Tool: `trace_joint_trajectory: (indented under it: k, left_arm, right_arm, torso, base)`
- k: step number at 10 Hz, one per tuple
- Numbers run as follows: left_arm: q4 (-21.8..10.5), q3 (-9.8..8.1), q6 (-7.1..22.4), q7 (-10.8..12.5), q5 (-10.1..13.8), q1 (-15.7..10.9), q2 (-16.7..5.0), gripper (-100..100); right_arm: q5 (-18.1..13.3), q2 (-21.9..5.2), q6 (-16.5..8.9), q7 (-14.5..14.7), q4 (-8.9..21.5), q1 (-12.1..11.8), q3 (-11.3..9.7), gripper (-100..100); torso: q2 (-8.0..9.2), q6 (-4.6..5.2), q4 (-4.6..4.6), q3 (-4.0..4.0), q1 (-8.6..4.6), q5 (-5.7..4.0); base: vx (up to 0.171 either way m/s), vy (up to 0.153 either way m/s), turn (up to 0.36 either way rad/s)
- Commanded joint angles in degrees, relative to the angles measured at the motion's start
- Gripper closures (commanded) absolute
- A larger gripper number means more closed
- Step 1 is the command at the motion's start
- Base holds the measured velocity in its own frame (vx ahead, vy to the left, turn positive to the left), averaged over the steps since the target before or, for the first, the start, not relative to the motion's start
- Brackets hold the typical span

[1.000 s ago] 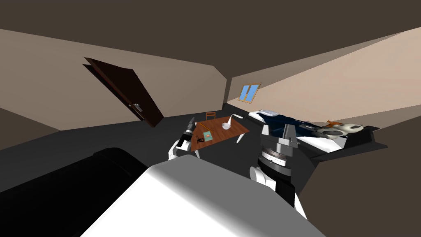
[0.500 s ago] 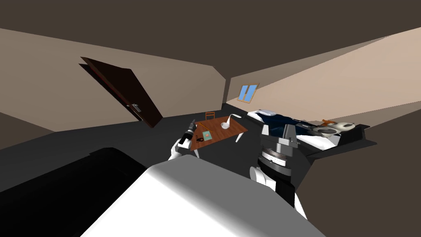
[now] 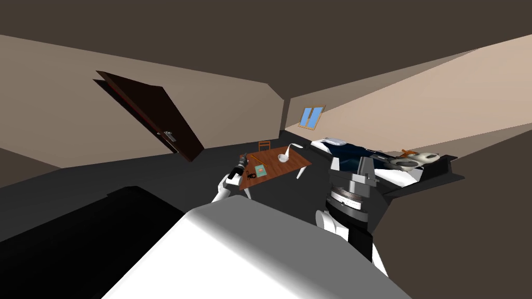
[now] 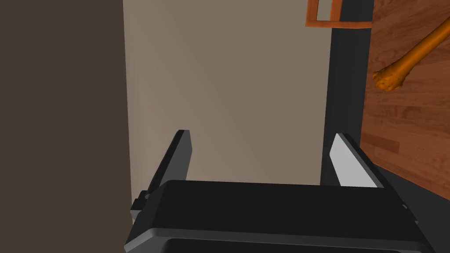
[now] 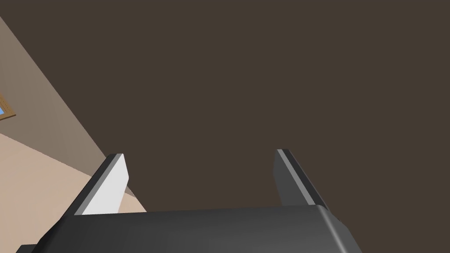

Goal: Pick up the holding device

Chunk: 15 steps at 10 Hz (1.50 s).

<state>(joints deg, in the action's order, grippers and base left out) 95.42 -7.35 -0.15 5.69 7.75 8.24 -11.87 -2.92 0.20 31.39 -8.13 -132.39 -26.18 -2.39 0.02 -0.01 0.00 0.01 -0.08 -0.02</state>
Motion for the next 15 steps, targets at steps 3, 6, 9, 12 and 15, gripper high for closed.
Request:
trace_joint_trajectory:
  k: [3, 6, 9, 12, 15]
  left_arm:
    - [-6.46, -1.04, 3.38, 0.84, 0.92, -2.82, -1.11, -100]
    - [-12.62, -2.36, 7.46, 1.58, 1.74, -5.73, -1.83, -100]
    - [-16.90, -3.05, 9.60, 1.91, 2.07, -7.10, -2.08, -100]
    - [-22.19, -4.48, 13.56, 2.45, 2.54, -9.68, -2.41, -100]
    - [-26.36, -5.20, 15.44, 2.67, 2.68, -10.87, -2.53, -100]
  right_arm:
    - [0.00, 0.00, 0.00, 0.00, 0.00, 0.00, 0.00, 0]
    - [0.00, 0.00, 0.00, 0.00, 0.00, 0.00, 0.00, 0]
    - [0.00, 0.00, 0.00, 0.00, 0.00, 0.00, 0.00, 0]
    - [0.00, 0.00, 0.00, 0.00, 0.00, -0.01, 0.00, 0]
    - [0.00, 0.00, 0.00, 0.00, 0.00, -0.01, 0.00, 0]
  torso:
    - [-0.04, 0.00, -0.01, -0.02, -0.02, 0.00]
    - [-0.06, 0.00, -0.01, -0.03, 0.01, 0.00]
    - [-0.10, 0.00, -0.02, -0.05, 0.02, 0.00]
    - [-0.12, -0.01, -0.02, -0.07, 0.02, 0.00]
    - [-0.09, -0.01, -0.02, -0.05, 0.04, 0.00]
  base:
    - [-0.001, -0.025, -0.023]
    - [0.006, -0.024, -0.029]
    - [0.016, -0.019, -0.023]
    - [0.024, -0.021, -0.027]
    - [0.022, -0.012, -0.016]
